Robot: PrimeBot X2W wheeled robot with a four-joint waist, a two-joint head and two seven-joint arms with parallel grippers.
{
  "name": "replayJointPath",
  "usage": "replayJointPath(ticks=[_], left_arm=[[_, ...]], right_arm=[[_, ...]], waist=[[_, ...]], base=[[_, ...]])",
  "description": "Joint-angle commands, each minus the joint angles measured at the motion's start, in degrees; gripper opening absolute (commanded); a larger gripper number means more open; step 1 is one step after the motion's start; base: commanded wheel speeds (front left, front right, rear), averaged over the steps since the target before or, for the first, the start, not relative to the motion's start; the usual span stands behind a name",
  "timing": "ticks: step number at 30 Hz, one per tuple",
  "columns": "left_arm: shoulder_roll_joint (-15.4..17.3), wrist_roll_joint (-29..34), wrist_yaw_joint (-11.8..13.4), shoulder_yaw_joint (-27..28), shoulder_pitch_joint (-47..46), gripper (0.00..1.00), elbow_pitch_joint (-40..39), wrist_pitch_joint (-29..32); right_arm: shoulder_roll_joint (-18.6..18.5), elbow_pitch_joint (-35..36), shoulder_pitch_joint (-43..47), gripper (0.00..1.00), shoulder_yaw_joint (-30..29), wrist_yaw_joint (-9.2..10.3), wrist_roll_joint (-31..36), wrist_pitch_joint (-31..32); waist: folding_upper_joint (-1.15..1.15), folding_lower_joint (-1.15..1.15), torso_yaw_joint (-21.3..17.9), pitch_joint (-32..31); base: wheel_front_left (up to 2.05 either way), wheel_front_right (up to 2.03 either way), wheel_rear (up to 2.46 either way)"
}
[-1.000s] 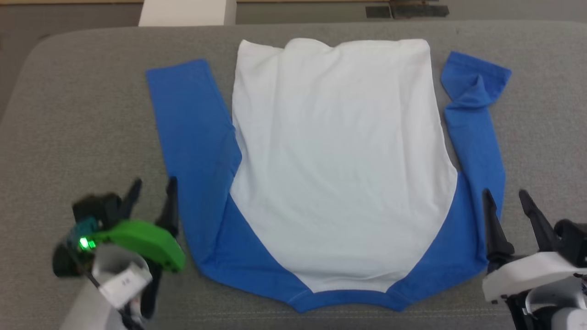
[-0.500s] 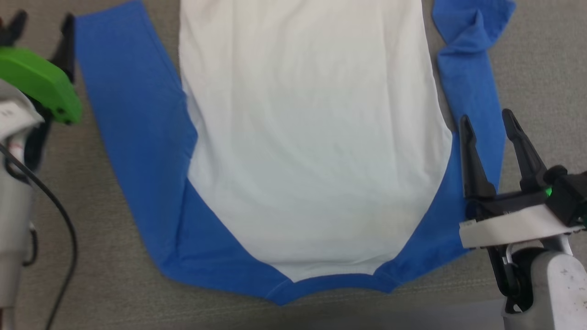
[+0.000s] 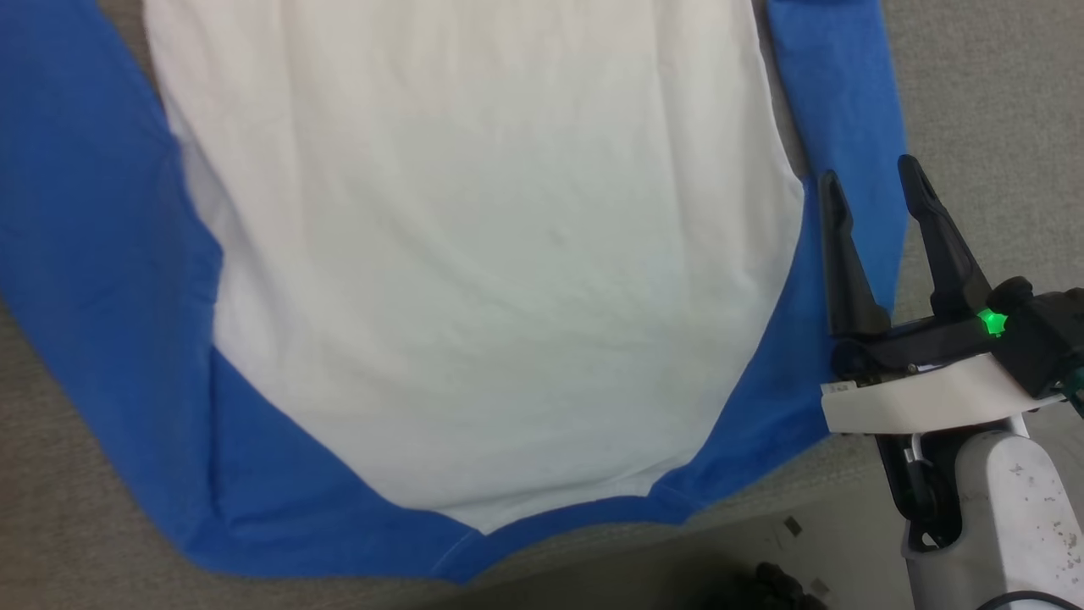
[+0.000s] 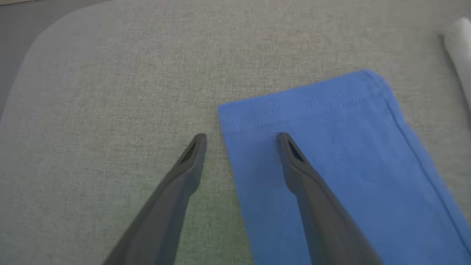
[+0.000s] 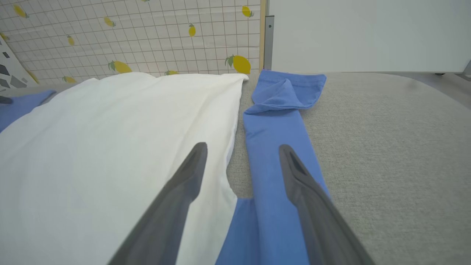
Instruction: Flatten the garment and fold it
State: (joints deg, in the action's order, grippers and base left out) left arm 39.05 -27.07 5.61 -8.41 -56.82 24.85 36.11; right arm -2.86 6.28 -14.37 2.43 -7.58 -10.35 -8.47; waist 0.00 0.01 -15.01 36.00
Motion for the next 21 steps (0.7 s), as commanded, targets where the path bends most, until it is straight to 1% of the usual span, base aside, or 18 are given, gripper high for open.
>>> replayJointPath(ticks=[1, 4, 7, 8, 9, 11, 13, 16, 21], left_arm=[[1.28, 0.36, 1.41, 0.39, -0.83, 1.0, 0.52, 1.85], [1.56, 0.23, 4.42, 0.62, 0.37, 1.0, -0.21, 6.62], [0.89, -1.62, 6.4, 1.34, 2.39, 1.0, -1.91, 11.19], [0.66, -2.47, 6.83, 1.48, 3.35, 0.43, -2.81, 13.16], [0.47, -3.24, 7.04, 1.6, 4.14, 0.0, -3.62, 14.67], [0.54, -4.32, 7.23, 1.73, 5.65, 0.0, -5.55, 16.98], [0.79, -4.38, 7.5, 2.43, 6.36, 0.0, -7.66, 15.59], [-0.28, -5.22, 7.47, 4.67, 7.31, 0.0, -9.97, 9.46], [-1.64, -5.29, 5.73, 6.26, 11.12, 0.0, -11.09, -0.51]], right_arm=[[-0.02, -0.29, -1.01, 1.0, 0.28, 0.09, -0.52, -0.53], [-0.02, -0.68, -0.97, 1.0, 0.51, 0.09, -0.74, -0.8], [-0.02, -0.79, -1.02, 1.0, 0.44, 0.09, -0.78, -0.99], [-0.02, -0.83, -1.1, 1.0, 0.37, 0.09, -0.77, -1.02], [-0.02, -0.86, -1.16, 1.0, 0.29, 0.09, -0.79, -1.05], [-0.02, -0.98, -1.28, 1.0, 0.11, 0.09, -0.76, -0.99], [-0.02, -1.11, -1.48, 1.0, 0.07, 0.09, -0.78, -0.89], [-0.02, -1.49, -1.69, 1.0, -0.15, 0.09, -0.46, -0.77], [-0.02, -1.87, -0.68, 1.0, -1.74, 0.09, 0.68, 0.28]], waist=[[0.0, -0.01, -3.16, 3.27], [0.0, -0.01, -3.31, 3.56], [0.0, -0.01, -3.26, 3.73], [0.0, -0.01, -3.2, 3.75], [0.0, -0.01, -3.08, 3.72], [0.0, -0.01, -2.67, 3.5], [0.0, -0.01, -2.21, 3.0], [0.0, -0.01, -1.29, 1.31], [0.0, -0.01, 1.97, -3.76]], base=[[0.0, 0.0, 0.0], [0.0, 0.0, 0.0], [0.0, 0.0, 0.0], [0.0, 0.0, 0.0], [0.0, 0.0, 0.0], [0.0, 0.0, 0.0], [0.0, 0.0, 0.0], [0.0, 0.0, 0.0], [0.0, 0.0, 0.0]])
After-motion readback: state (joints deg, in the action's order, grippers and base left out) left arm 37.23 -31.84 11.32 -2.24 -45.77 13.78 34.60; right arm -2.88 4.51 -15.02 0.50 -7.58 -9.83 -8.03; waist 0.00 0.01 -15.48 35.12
